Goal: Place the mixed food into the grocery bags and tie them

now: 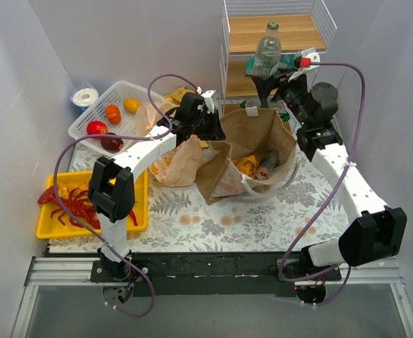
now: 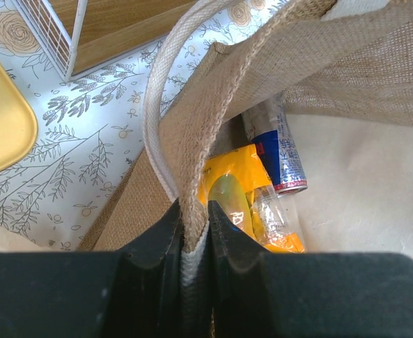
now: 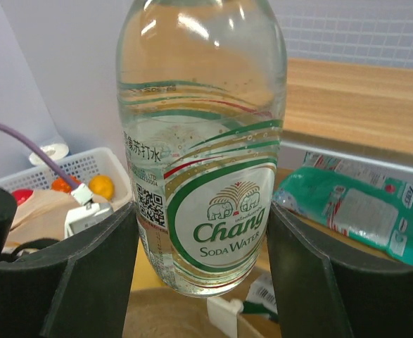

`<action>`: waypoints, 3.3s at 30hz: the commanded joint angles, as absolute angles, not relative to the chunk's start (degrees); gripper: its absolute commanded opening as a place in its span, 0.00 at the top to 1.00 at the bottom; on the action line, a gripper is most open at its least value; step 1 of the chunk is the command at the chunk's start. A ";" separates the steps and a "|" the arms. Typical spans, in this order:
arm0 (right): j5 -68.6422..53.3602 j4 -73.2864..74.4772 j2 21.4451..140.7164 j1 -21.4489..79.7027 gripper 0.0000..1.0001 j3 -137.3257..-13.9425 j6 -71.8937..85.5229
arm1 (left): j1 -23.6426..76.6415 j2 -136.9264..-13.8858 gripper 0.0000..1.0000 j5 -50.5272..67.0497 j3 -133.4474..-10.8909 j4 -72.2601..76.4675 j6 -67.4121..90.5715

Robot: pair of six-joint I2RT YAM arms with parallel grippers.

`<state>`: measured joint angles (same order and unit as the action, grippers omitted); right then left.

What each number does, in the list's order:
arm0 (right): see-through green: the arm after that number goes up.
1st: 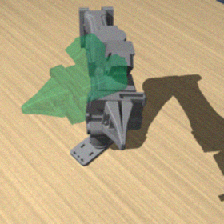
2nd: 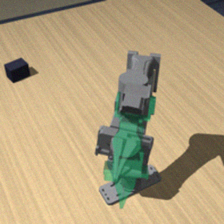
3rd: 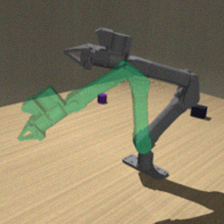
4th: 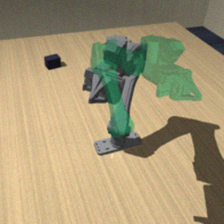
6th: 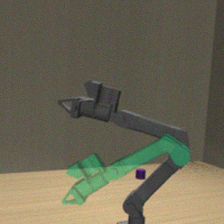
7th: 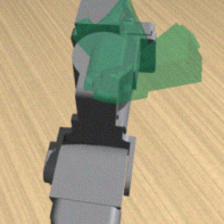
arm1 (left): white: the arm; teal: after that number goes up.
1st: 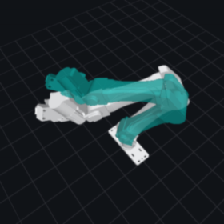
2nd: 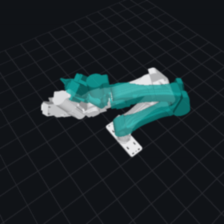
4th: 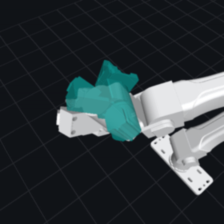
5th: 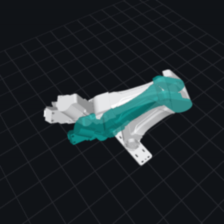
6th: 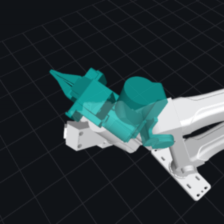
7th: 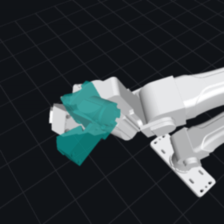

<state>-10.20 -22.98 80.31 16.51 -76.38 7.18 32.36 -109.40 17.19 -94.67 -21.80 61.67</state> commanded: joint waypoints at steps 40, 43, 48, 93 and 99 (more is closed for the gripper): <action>-0.35 -15.91 64.24 24.43 0.99 -38.76 9.32 | 31.82 -102.66 1.00 19.51 -86.40 -16.88 57.48; 1.30 -13.19 66.62 24.43 0.99 -40.86 9.14 | 31.82 -101.60 1.00 19.34 -84.56 -16.09 57.13; 1.85 -5.90 68.46 24.43 0.76 -46.22 9.40 | 31.82 -99.94 1.00 18.99 -82.01 -15.56 56.34; 12.12 36.22 67.50 25.48 0.99 -73.39 16.34 | 39.89 -84.65 0.02 -19.34 -97.91 -37.59 57.79; 16.52 34.54 68.46 28.03 0.99 -73.04 19.69 | 47.27 -70.88 0.05 -12.94 -83.87 -41.41 73.80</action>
